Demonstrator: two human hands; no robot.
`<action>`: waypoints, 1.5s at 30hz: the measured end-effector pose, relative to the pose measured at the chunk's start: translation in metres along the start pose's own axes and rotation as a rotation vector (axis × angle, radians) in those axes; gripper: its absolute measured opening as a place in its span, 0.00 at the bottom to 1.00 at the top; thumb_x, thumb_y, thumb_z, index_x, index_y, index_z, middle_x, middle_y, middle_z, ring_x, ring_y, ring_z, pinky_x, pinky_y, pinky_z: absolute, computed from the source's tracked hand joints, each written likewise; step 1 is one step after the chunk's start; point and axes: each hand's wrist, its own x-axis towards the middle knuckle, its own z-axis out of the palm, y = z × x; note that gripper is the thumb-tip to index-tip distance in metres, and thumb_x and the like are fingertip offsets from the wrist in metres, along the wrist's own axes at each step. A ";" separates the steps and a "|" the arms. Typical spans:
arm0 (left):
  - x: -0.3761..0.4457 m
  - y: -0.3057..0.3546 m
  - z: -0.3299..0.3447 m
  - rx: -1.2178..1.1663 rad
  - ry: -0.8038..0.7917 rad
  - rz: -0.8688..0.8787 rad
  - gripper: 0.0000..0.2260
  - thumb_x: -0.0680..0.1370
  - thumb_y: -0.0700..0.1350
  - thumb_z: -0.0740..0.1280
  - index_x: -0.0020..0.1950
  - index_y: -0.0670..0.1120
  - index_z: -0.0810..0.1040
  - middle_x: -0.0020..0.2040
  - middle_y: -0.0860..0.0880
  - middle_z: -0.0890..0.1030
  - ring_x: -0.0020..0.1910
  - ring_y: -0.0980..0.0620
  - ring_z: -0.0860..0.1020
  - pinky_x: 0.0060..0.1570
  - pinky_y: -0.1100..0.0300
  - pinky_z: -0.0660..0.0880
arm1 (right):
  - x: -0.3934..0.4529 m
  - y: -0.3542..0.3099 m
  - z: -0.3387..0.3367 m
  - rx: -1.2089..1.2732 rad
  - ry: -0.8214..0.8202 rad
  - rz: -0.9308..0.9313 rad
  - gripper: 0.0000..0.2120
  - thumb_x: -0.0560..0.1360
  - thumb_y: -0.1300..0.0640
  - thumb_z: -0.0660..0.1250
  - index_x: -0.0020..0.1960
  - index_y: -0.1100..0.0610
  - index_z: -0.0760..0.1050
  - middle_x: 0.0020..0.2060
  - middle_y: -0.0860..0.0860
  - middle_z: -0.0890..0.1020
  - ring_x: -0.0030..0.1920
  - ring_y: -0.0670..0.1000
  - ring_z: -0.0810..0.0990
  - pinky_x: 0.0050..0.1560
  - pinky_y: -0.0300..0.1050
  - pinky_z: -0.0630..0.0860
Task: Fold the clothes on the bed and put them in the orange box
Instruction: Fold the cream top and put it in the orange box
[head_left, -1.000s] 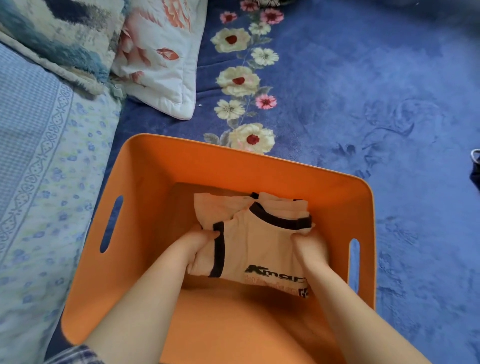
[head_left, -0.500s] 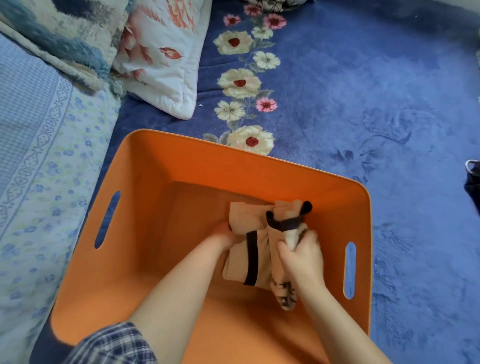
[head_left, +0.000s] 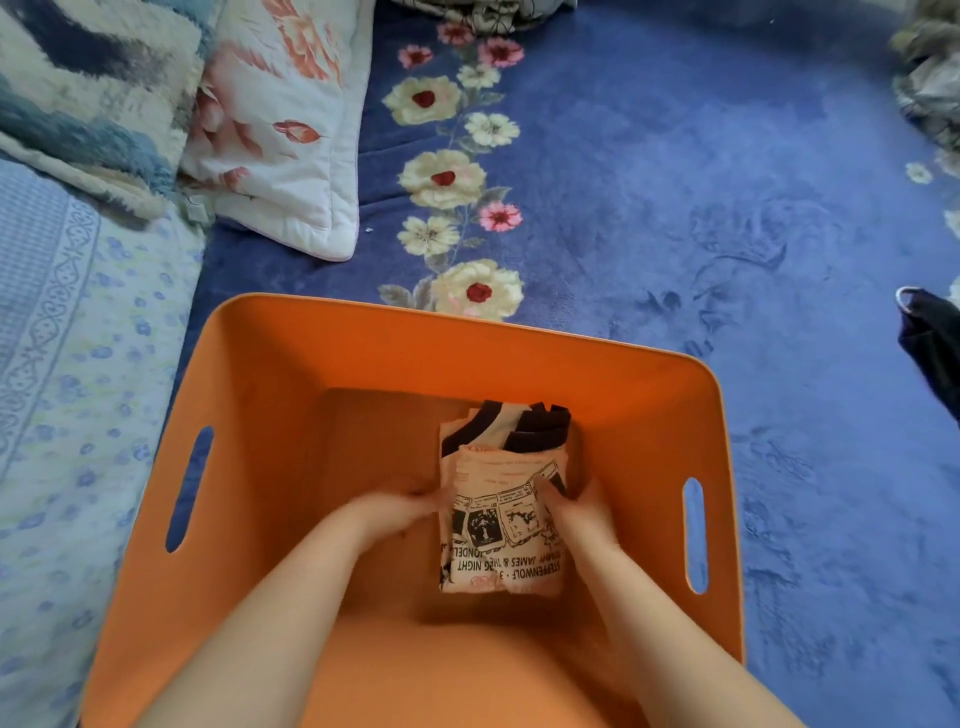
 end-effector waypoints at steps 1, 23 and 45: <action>0.001 0.005 0.007 0.030 -0.060 0.016 0.31 0.73 0.63 0.63 0.71 0.48 0.66 0.67 0.48 0.72 0.65 0.48 0.72 0.66 0.54 0.67 | 0.005 0.003 0.002 0.031 -0.047 0.052 0.23 0.74 0.52 0.68 0.65 0.59 0.67 0.57 0.54 0.78 0.56 0.56 0.78 0.50 0.47 0.76; 0.002 0.032 0.035 -0.374 0.031 0.098 0.10 0.79 0.41 0.63 0.59 0.48 0.71 0.54 0.47 0.79 0.47 0.52 0.77 0.40 0.64 0.74 | 0.006 0.006 -0.006 0.056 0.073 -0.055 0.07 0.75 0.52 0.66 0.48 0.55 0.70 0.48 0.54 0.80 0.45 0.53 0.79 0.46 0.46 0.76; -0.009 0.027 0.014 -0.656 -0.073 0.131 0.15 0.74 0.34 0.65 0.59 0.44 0.70 0.48 0.42 0.81 0.47 0.44 0.79 0.55 0.46 0.74 | 0.007 0.010 -0.011 0.204 -0.243 0.089 0.19 0.82 0.58 0.52 0.73 0.53 0.60 0.66 0.52 0.72 0.65 0.55 0.71 0.64 0.51 0.69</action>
